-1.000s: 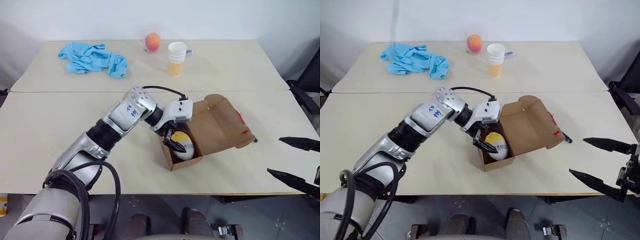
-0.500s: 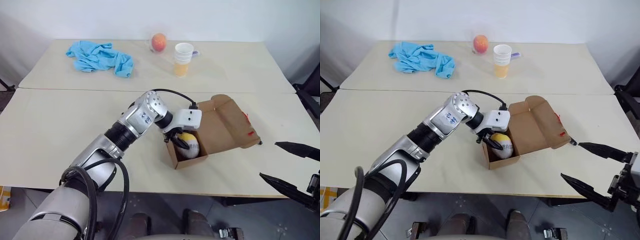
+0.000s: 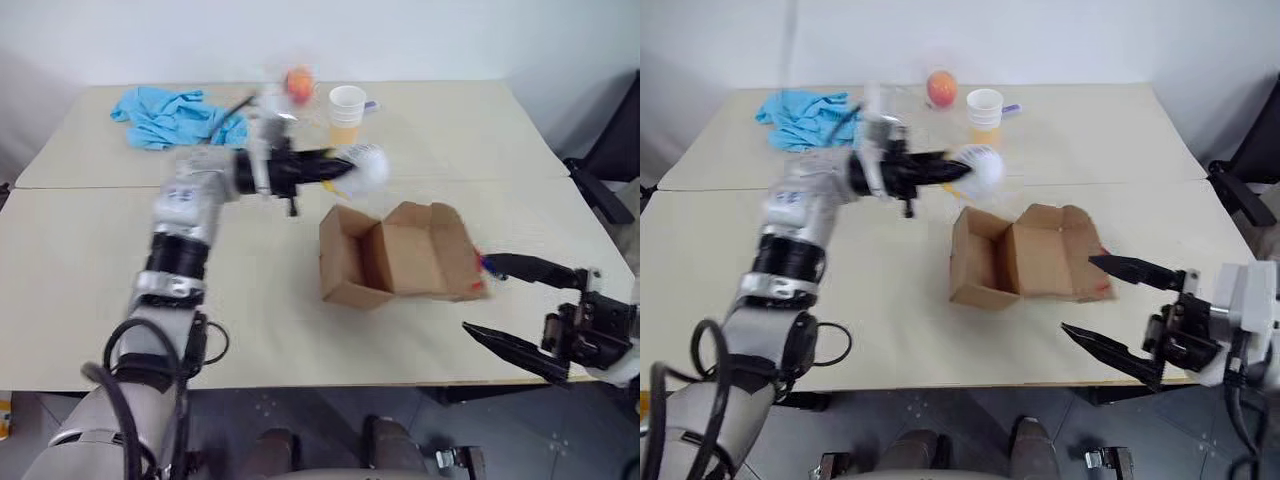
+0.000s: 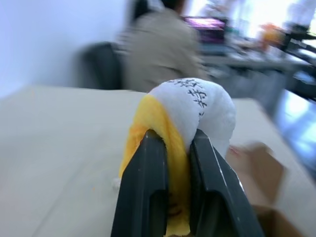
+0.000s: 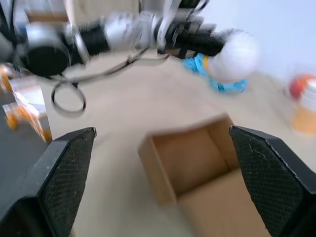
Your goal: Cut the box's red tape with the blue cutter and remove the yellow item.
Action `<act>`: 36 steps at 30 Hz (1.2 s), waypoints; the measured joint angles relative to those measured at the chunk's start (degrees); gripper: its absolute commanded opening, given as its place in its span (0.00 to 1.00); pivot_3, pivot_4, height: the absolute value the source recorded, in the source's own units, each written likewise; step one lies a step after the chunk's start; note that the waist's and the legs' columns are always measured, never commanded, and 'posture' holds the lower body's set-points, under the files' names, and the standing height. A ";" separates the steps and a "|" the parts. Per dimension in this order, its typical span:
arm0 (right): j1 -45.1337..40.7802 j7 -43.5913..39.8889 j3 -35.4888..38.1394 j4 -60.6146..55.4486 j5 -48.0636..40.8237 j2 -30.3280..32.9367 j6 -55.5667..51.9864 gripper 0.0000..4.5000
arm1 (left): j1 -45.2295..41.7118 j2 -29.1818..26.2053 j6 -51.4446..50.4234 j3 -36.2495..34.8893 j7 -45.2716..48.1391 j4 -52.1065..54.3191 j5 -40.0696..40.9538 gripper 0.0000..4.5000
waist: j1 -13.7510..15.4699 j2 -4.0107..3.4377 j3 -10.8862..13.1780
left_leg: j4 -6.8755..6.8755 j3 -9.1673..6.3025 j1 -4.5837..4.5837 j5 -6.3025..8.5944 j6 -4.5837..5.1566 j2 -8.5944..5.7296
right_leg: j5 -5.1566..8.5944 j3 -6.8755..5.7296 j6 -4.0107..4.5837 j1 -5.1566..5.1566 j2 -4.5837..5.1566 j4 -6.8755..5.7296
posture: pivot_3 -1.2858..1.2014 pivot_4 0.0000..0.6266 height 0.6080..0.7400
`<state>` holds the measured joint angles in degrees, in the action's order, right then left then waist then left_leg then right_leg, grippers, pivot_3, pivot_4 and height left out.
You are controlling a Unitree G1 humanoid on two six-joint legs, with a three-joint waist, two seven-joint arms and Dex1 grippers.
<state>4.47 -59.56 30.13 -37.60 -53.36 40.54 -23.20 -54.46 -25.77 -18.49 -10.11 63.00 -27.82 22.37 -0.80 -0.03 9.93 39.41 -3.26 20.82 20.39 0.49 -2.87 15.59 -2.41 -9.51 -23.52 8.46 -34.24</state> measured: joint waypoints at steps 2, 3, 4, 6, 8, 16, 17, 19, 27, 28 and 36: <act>-4.01 -0.61 -4.12 1.62 0.51 -2.07 2.19 1.00 | 8.72 -3.46 -1.59 -6.56 -3.87 3.37 2.08 0.03 | -0.32 0.00 0.00 | -0.08 -0.07 -0.08 -0.01 -0.02 0.10 | 0.01 0.00 0.03 -0.07 0.05 -0.13 | 0.52 0.24 1.00; -5.80 -1.32 -6.28 2.65 1.47 -2.42 3.16 1.00 | 14.00 -5.10 -2.00 -9.46 -5.49 5.97 2.63 0.03 | -0.39 0.01 0.00 | -0.07 -0.12 -0.09 0.00 -0.02 0.10 | 0.00 -0.01 0.06 -0.08 0.09 -0.15 | 0.52 0.24 1.00; -7.54 -2.46 -8.59 4.10 2.66 -2.73 4.19 1.00 | 20.31 -6.89 -2.52 -12.64 -7.20 8.80 3.19 0.03 | -0.44 0.03 -0.01 | -0.08 -0.12 -0.10 0.02 0.01 0.07 | 0.00 -0.01 0.07 -0.07 0.12 -0.15 | 0.52 0.24 1.00; -8.35 -4.97 -11.41 7.40 4.89 -2.85 5.99 1.00 | 30.94 -8.19 -3.14 -18.15 -10.77 11.65 3.29 0.03 | -0.30 0.11 0.02 | -0.07 -0.14 -0.09 0.08 0.08 0.00 | -0.01 -0.01 0.10 -0.06 0.20 -0.13 | 0.52 0.24 1.00; -9.25 -7.93 -13.92 10.48 6.98 -2.84 7.83 1.00 | 38.03 -8.04 -4.28 -22.19 -14.02 15.01 4.37 0.03 | 1.08 0.19 0.04 | 0.16 -0.35 0.13 0.12 0.09 0.00 | -0.07 -0.18 0.19 -0.04 0.20 -0.04 | 0.52 0.24 1.00; -12.08 -14.89 -16.29 17.75 10.45 -2.08 12.79 1.00 | 44.65 -5.51 -10.40 -24.88 -23.66 25.84 9.25 0.45 | 3.69 0.18 0.03 | 0.63 -0.71 0.28 0.19 0.05 -0.08 | -0.27 -0.29 0.44 0.14 0.16 -0.11 | 0.52 0.24 1.00; -12.08 -15.31 -16.25 18.80 10.73 -1.82 13.29 1.00 | 44.64 -5.50 -10.70 -24.64 -24.52 26.15 9.26 0.53 | 3.42 0.18 0.03 | 0.58 -0.67 0.30 0.20 0.04 -0.12 | -0.27 -0.27 0.45 0.08 0.13 -0.12 | 0.52 0.24 1.00; -12.17 -16.22 -16.15 20.87 11.49 -1.34 14.40 1.00 | 44.96 -6.32 -11.49 -23.82 -24.77 27.10 9.29 0.65 | 2.78 0.18 0.03 | 0.54 -0.66 0.30 0.22 -0.02 -0.22 | -0.25 -0.29 0.48 0.02 0.06 -0.15 | 0.52 0.24 1.00; -12.74 -18.44 -15.38 25.37 11.83 1.38 15.51 1.00 | 49.45 -17.44 -1.75 -21.50 -12.77 25.78 6.79 0.99 | 0.92 0.10 0.05 | 0.37 -0.54 0.24 0.19 -0.12 -0.02 | -0.20 -0.30 0.58 -0.05 0.04 -0.13 | 0.52 0.24 1.00; -12.76 -18.76 -15.34 25.95 11.85 1.69 15.62 1.00 | 50.37 -18.29 -0.06 -21.65 -11.85 25.20 6.45 0.99 | 0.82 0.09 0.05 | 0.34 -0.52 0.23 0.19 -0.12 0.09 | -0.20 -0.30 0.57 -0.05 0.04 -0.10 | 0.52 0.24 1.00; -11.31 -20.26 -13.39 26.92 12.08 3.44 16.70 1.00 | 62.51 -19.33 6.02 -27.04 -8.27 25.98 5.00 0.99 | 0.78 0.06 0.07 | 0.22 -0.48 0.25 0.21 -0.08 0.22 | -0.20 -0.32 0.57 -0.04 0.05 0.10 | 0.52 0.24 1.00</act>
<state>-6.84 -79.83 16.74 -10.68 -41.29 43.98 -6.50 8.05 -45.10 -12.48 -37.15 54.72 -1.84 27.36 -0.03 0.03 10.00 39.62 -3.74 21.07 20.61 0.41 -2.65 15.39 -2.72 -8.94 -23.57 8.50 -34.14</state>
